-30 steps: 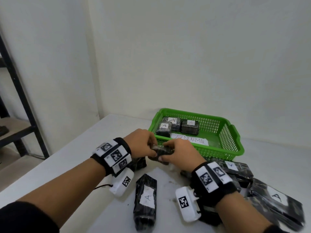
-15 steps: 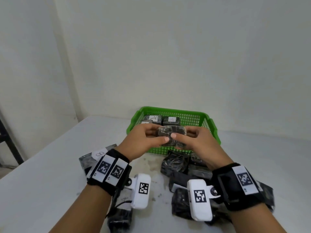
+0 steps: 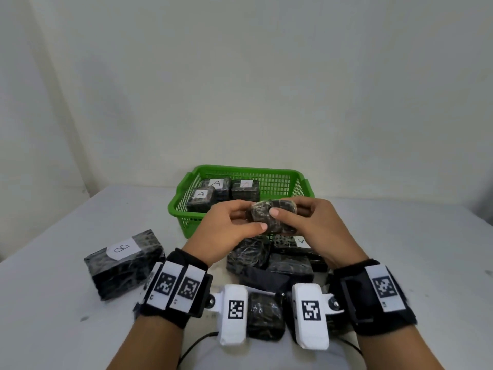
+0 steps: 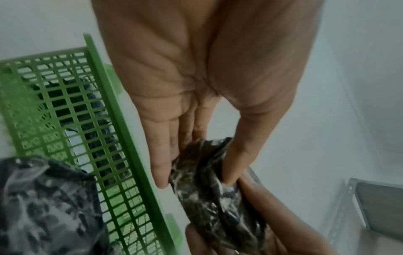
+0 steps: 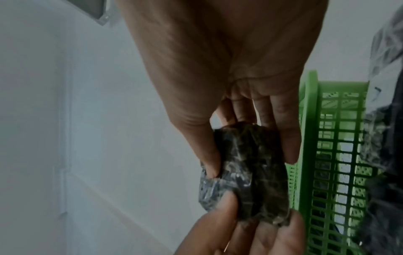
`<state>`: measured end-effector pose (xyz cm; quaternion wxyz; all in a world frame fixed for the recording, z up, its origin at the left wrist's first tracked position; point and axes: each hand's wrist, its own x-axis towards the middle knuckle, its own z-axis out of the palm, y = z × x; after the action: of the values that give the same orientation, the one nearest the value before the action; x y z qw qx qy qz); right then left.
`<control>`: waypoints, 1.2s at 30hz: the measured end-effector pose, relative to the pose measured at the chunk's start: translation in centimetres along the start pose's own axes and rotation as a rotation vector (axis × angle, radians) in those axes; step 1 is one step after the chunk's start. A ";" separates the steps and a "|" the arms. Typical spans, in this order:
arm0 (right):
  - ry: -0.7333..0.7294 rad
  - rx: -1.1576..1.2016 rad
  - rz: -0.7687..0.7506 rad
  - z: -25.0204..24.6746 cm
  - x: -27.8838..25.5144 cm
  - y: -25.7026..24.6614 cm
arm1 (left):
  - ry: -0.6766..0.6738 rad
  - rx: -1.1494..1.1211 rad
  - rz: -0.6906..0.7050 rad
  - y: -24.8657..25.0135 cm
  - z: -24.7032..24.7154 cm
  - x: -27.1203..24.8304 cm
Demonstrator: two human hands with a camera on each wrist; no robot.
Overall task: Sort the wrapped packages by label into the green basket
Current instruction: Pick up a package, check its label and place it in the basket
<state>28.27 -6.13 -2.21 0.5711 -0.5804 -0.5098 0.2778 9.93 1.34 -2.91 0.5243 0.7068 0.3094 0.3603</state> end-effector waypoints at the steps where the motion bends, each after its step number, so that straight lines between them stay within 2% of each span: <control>1: 0.008 0.001 -0.007 0.0 -0.1 0.0 | 0.023 -0.018 0.000 0.1 0.3 -0.1; 7: -0.094 -0.001 0.013 -1.6 -0.7 -0.7 | 0.097 -0.125 0.003 0.5 0.9 -0.4; 18: 0.040 0.036 -0.030 -1.9 -1.7 1.3 | 0.055 -0.021 0.085 -0.4 2.5 -0.8; 22: -0.063 0.101 0.063 -2.2 -1.8 1.1 | 0.079 -0.005 0.148 0.0 2.1 -1.3; 26: -0.148 0.210 0.167 -2.6 -1.8 0.8 | 0.026 -0.031 0.198 0.0 1.9 -1.7; 31: -0.061 0.282 0.181 -2.5 -1.7 1.4 | -0.024 0.006 0.194 -0.1 2.2 -1.8; 36: -0.071 0.206 0.158 -2.2 -1.8 1.2 | -0.038 0.035 0.215 0.1 2.1 -2.0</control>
<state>30.02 -8.40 -3.33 0.5858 -0.5467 -0.4511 0.3932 10.57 -1.35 -3.58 0.4759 0.7516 0.2282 0.3957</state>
